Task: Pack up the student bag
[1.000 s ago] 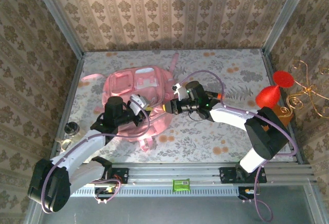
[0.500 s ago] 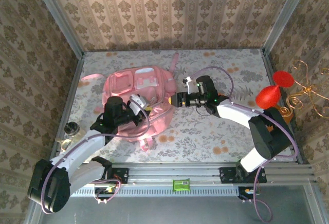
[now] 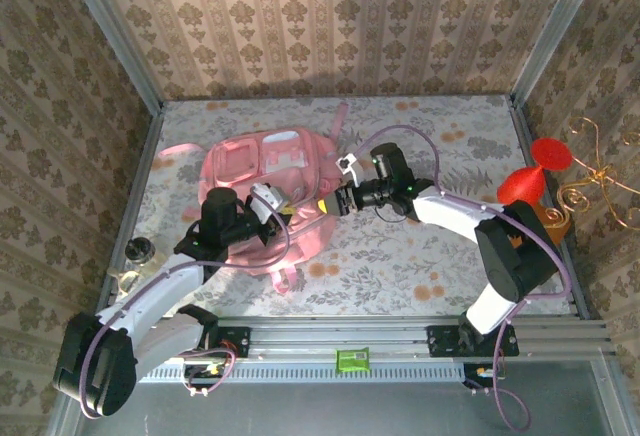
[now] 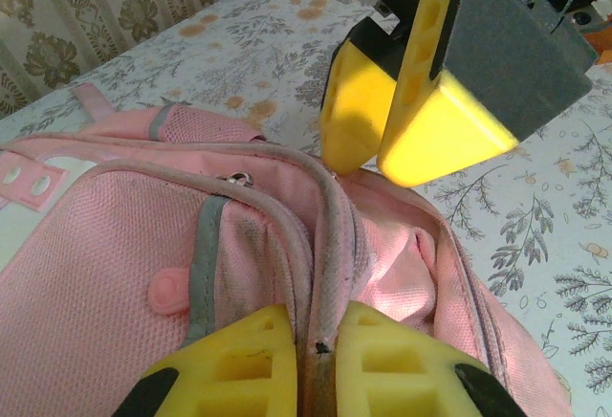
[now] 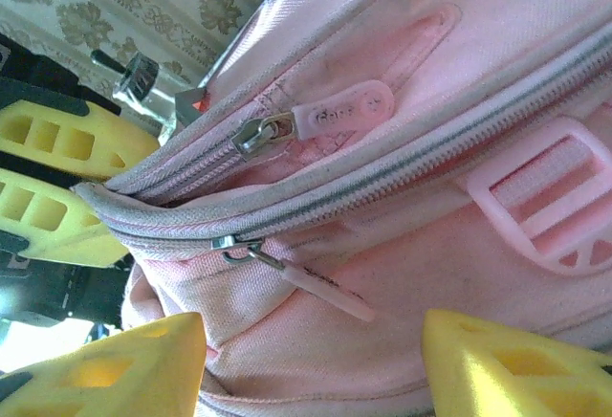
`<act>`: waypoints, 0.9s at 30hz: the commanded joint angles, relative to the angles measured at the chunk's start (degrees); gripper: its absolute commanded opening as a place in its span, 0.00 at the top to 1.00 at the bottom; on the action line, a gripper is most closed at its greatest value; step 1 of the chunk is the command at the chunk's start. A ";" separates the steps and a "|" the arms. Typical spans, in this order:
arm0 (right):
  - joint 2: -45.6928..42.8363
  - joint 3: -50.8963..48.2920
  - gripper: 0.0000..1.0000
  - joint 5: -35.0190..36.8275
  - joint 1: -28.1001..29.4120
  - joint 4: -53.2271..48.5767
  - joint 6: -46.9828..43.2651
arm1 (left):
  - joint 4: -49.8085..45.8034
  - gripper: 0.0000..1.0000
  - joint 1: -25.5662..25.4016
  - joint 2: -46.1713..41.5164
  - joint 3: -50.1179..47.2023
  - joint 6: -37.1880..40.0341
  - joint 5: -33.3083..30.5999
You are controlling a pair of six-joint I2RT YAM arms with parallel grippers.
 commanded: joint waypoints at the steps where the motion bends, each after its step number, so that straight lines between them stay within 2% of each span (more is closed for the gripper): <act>1: 1.26 3.10 0.39 0.25 0.84 -3.66 -5.64 | 4.86 1.00 0.28 -1.90 0.99 -2.11 2.05; 6: 3.14 5.10 0.45 0.72 2.51 -5.31 -7.50 | 4.79 1.00 0.29 -1.84 0.99 -2.18 1.97; 12: 3.77 3.68 0.57 1.58 3.06 -3.28 -7.47 | 4.47 1.00 0.25 -1.84 1.09 -2.32 1.69; 16: 3.54 2.60 0.69 2.31 3.06 -2.03 -7.06 | 4.52 1.00 0.24 -1.81 1.16 -2.36 1.31; 19: 3.06 1.83 0.75 4.82 2.98 -1.78 -6.84 | 4.40 1.00 0.30 -1.88 1.18 -2.37 1.28; 23: 2.94 1.53 0.90 8.01 2.64 -1.65 -6.06 | 4.54 1.00 0.27 -2.05 1.16 -2.43 1.52; 27: 2.67 1.16 1.00 11.05 2.38 -0.83 -4.33 | 4.64 1.00 0.30 -2.12 1.00 -2.04 2.10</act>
